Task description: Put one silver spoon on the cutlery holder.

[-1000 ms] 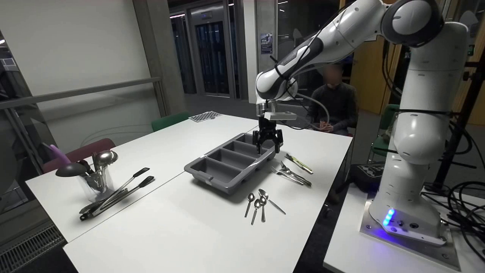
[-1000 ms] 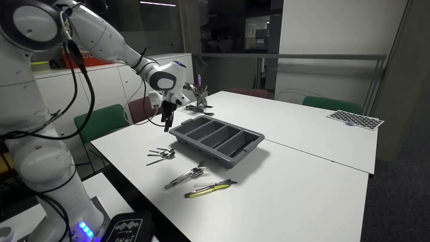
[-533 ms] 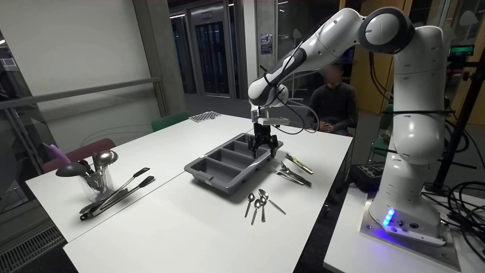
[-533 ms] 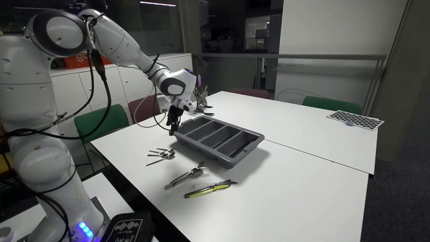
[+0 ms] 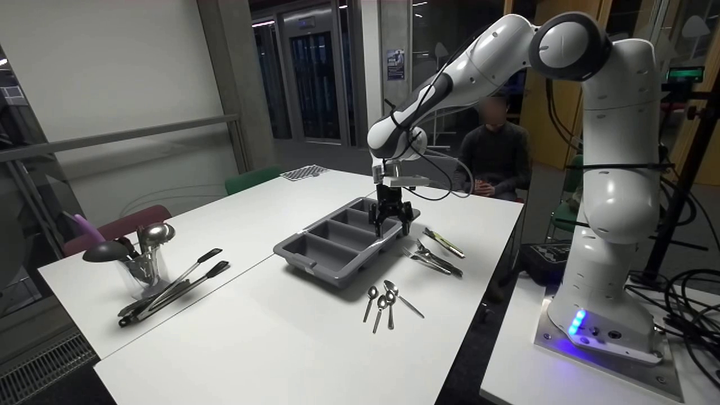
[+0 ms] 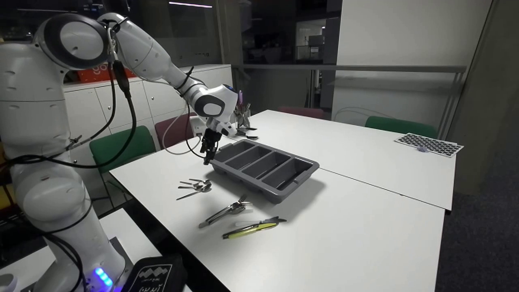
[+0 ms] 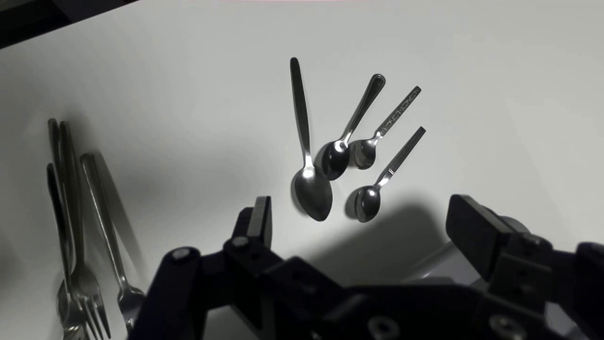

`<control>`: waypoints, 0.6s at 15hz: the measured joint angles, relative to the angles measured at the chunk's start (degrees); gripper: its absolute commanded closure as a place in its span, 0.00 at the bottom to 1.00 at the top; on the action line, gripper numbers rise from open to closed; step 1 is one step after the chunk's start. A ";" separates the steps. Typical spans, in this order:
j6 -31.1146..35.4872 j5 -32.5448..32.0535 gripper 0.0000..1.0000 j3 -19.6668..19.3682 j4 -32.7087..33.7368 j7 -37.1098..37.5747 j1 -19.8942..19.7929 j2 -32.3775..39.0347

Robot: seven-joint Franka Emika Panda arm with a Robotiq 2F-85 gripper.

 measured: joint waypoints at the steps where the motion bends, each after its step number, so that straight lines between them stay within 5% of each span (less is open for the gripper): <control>1: -0.01 0.00 0.00 0.00 0.00 0.00 0.00 0.26; 9: -0.02 0.00 0.00 0.01 0.21 1.26 0.02 5.66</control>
